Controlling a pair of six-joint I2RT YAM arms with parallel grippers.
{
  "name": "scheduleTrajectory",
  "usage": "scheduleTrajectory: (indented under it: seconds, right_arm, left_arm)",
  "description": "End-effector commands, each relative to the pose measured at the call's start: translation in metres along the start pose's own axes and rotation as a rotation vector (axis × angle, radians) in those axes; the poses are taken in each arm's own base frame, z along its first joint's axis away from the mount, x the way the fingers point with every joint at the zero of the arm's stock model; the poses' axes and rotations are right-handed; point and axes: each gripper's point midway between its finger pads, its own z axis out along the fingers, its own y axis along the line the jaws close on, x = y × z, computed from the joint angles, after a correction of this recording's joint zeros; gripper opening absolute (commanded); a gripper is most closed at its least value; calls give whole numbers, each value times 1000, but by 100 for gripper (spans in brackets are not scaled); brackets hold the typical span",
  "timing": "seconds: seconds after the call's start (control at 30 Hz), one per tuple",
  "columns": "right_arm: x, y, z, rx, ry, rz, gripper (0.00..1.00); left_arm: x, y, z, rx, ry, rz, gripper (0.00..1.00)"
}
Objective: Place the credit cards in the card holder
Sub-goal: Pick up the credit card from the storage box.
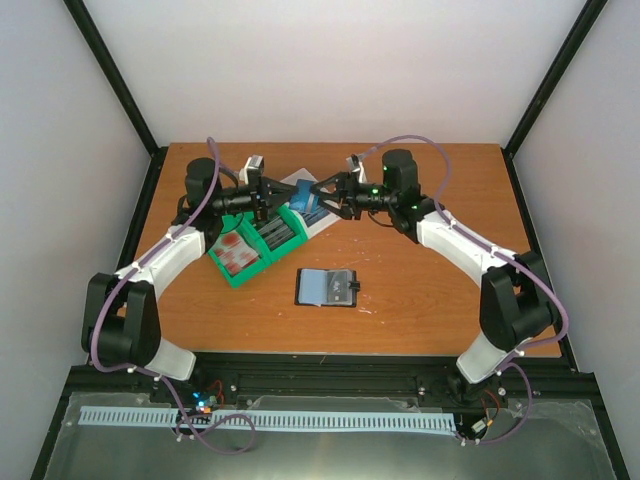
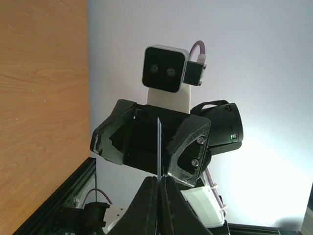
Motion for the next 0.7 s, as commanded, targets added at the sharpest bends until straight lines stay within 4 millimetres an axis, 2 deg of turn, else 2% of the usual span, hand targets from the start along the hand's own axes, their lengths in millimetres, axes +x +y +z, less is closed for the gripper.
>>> scheduleTrajectory:
  seconds: [0.0,0.13,0.27,0.3,0.37,0.53,0.67]
  right_arm:
    - [6,9,8,-55,41,22,50]
    - [7,16,11,-88,47,29,38]
    - [4,18,10,-94,32,37,17]
    - [3,20,9,-96,25,34,10]
    - [2,19,9,-87,15,39,3]
    - [4,15,3,-48,-9,85,3]
    - [8,10,-1,-8,-26,136,3]
  left_arm:
    - [6,-15,-3,35,21,11,1]
    - [8,-14,-3,35,28,4,1]
    - [12,-14,-4,35,41,14,1]
    - [13,-13,-3,34,46,20,2]
    - [14,-13,-4,26,55,40,8]
    - [17,-6,-4,-19,69,106,27]
    - [22,-1,-5,-28,87,154,31]
